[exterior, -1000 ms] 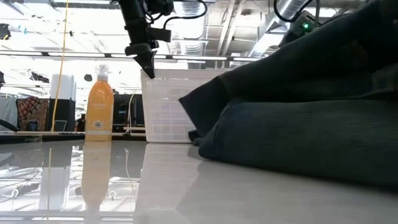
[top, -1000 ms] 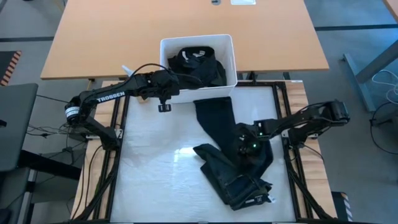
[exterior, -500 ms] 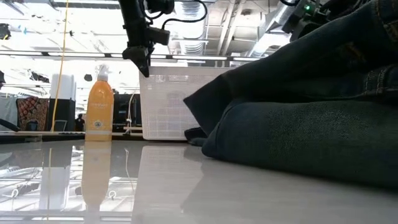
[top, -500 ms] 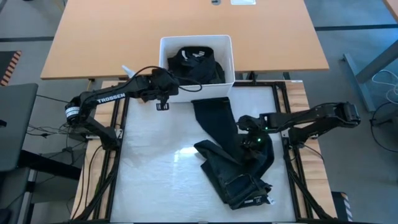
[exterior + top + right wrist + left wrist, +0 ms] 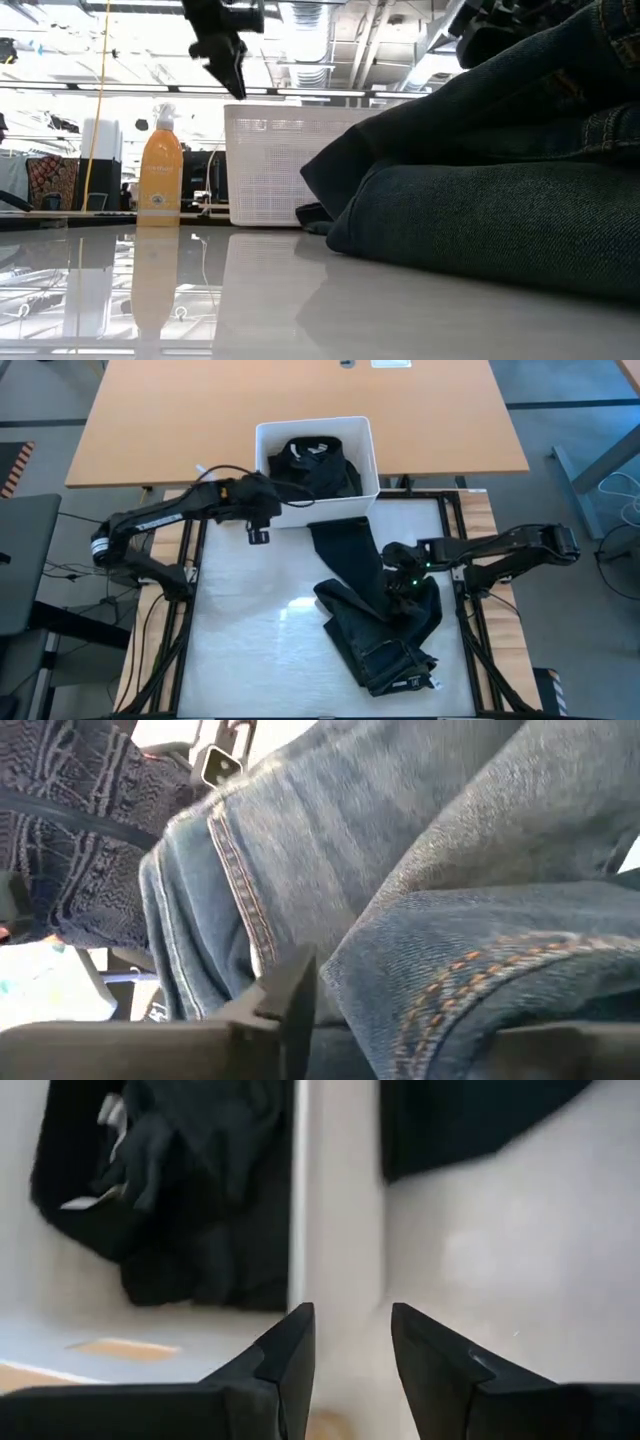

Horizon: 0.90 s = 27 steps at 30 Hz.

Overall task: Fold laundry
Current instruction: Fold the dark blue jeans from the white laundry organizer

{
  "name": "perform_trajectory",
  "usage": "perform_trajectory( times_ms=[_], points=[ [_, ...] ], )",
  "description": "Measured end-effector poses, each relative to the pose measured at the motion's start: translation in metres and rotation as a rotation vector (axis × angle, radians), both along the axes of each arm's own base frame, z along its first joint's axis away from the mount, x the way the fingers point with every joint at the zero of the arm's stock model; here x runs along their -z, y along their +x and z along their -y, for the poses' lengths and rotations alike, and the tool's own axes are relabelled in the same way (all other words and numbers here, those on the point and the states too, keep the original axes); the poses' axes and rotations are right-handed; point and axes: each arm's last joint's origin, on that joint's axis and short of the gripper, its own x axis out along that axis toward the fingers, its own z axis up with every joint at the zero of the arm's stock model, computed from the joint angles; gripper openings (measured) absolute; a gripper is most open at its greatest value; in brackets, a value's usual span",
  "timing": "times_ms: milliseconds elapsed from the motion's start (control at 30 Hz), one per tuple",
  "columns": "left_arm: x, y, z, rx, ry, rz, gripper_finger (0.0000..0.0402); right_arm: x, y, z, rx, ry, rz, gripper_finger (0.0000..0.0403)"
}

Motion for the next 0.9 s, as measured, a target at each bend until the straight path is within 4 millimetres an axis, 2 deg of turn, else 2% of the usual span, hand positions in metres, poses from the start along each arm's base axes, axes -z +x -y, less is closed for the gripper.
perform_trajectory(
  times_ms=[133,233,367,467,700,900],
  points=[
    [-0.015,-0.006,0.010,0.111,-0.179,0.196,0.0124,-0.016,0.005,0.000,0.017,0.015,0.011,0.0190],
    [-0.014,0.005,0.022,0.312,-0.304,0.347,0.0124,-0.028,0.006,-0.004,0.013,0.026,-0.005,0.0199],
    [0.013,0.034,0.044,0.540,-0.350,0.480,0.0124,-0.039,0.005,-0.011,-0.004,0.038,-0.053,0.0200],
    [0.045,0.057,0.062,0.601,-0.311,0.522,0.0124,-0.040,0.004,-0.017,0.014,0.066,-0.099,0.0201],
    [0.083,0.102,0.104,0.624,-0.186,0.595,0.0124,-0.038,0.003,-0.025,0.022,0.037,-0.126,0.0192],
    [0.110,0.127,0.129,0.596,-0.057,0.515,0.0124,-0.031,-0.010,-0.024,0.062,0.034,-0.314,0.0176]
  ],
)
